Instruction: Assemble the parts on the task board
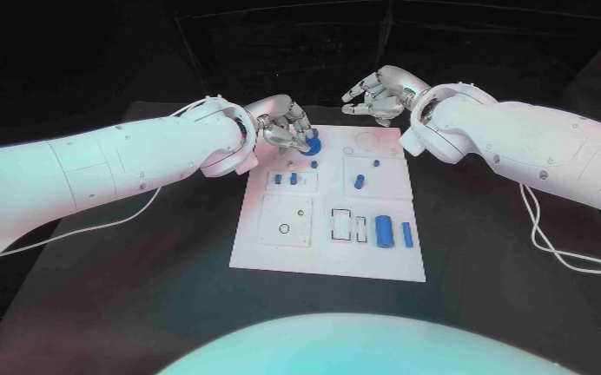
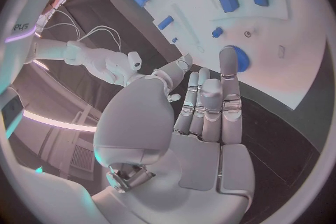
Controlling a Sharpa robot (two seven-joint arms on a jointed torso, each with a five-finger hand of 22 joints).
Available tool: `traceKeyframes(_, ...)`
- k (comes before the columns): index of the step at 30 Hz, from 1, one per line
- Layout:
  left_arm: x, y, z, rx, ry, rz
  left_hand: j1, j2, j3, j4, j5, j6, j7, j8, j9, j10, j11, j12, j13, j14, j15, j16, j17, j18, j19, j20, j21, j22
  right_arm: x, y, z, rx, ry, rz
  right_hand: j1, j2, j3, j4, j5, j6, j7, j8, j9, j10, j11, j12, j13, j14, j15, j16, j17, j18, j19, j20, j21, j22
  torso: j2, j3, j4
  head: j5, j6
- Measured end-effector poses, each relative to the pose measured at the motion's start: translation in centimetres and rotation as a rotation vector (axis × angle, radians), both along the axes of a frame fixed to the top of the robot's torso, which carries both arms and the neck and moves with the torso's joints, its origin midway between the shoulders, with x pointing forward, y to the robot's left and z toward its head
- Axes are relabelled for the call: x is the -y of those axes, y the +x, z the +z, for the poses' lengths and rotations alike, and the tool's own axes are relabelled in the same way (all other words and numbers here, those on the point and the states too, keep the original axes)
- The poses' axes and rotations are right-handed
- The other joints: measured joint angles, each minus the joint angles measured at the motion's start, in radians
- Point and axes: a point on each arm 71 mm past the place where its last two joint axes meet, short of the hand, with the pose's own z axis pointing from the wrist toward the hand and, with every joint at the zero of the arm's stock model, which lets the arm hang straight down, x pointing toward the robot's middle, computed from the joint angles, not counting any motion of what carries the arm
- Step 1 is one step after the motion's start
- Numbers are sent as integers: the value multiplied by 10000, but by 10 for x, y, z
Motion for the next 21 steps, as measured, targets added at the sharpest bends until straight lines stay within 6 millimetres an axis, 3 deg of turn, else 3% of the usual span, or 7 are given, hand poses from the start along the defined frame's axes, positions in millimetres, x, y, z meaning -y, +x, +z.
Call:
traceKeyframes(4, 11, 0, -10, 633, 517, -841, 245, -49, -77, -89, 0, 333, 14, -653, -541, 33, 114, -1000, -861, 39, 39, 51, -160, 0, 78, 78, -47, -100, -2, 0, 0, -3, 8, 27, 0, 0, 0, 0, 0, 0, 0, 0, 0, 0, 0, 0, 0, 0, 0, 0, 0, -1, 0, 0, 0, 1, 2, -1, -8, -29, 64)
traceKeyframes(8, 17, 2, -19, 1190, 1200, -1412, 305, -103, -187, -199, 0, 405, 44, -1057, -843, -50, 196, -1549, -1347, 78, 116, 91, -243, 1, 174, 132, -77, -160, -2, 0, 0, -4, 11, 37, 0, 0, 0, 0, 0, 0, 0, 0, 0, 0, 0, 0, 0, 0, 0, 0, 0, 0, 0, 0, 0, 1, 2, -1, -12, -57, 105)
traceKeyframes(12, 21, 5, -27, 1577, 1875, -1814, 350, -149, -542, -147, 0, 458, -6, -1408, -1103, 2, 244, -1813, -1662, 824, 87, 889, 711, 0, 678, 127, 98, -161, -2, 0, 0, -4, 13, 40, 0, 0, 0, 0, 0, 0, 0, 0, 0, 0, 0, 0, 1, 0, 0, 0, 0, 1, 0, 0, 0, 1, 8, -1, -5, -76, 146)
traceKeyframes(16, 28, 7, -32, 1824, 2399, -2160, 401, -99, -866, -67, 0, 659, -17, -1649, -1314, 317, 158, -1963, -1928, 1482, 11, 1657, 1710, -1, 1359, 55, 1587, 363, -3, 0, 0, -3, 19, 57, 0, 0, 0, 0, 0, 0, 0, 0, 0, 0, 0, 0, 1, 0, 0, 0, 0, 0, 0, 0, 0, 1, 8, 0, -3, -77, 153)
traceKeyframes(20, 33, 9, -35, 1953, 2737, -2352, 439, -61, -976, -13, 0, 804, -38, -1744, -1424, 488, 125, -2063, -2071, 1649, -35, 1882, 2025, 0, 1600, -13, 2377, 655, -4, 0, 0, -2, 24, 69, 0, 0, 0, 0, 0, 0, 0, 0, 0, 0, 0, 0, 1, 0, 0, 0, -1, 0, 0, 0, 0, 2, 8, 1, -2, -74, 168)
traceKeyframes(21, 35, 10, -36, 1978, 2823, -2395, 469, -30, -983, -20, 0, 875, -49, -1792, -1450, 552, 109, -2106, -2094, 1649, -35, 1882, 2030, -91, 1601, -14, 2578, 732, -4, 0, 0, -1, 25, 73, 0, 0, 0, 0, 0, 0, 0, 0, 0, 0, 0, 0, 1, 0, 0, 0, 0, 0, 0, 0, 0, 1, 8, 1, -2, -73, 169)
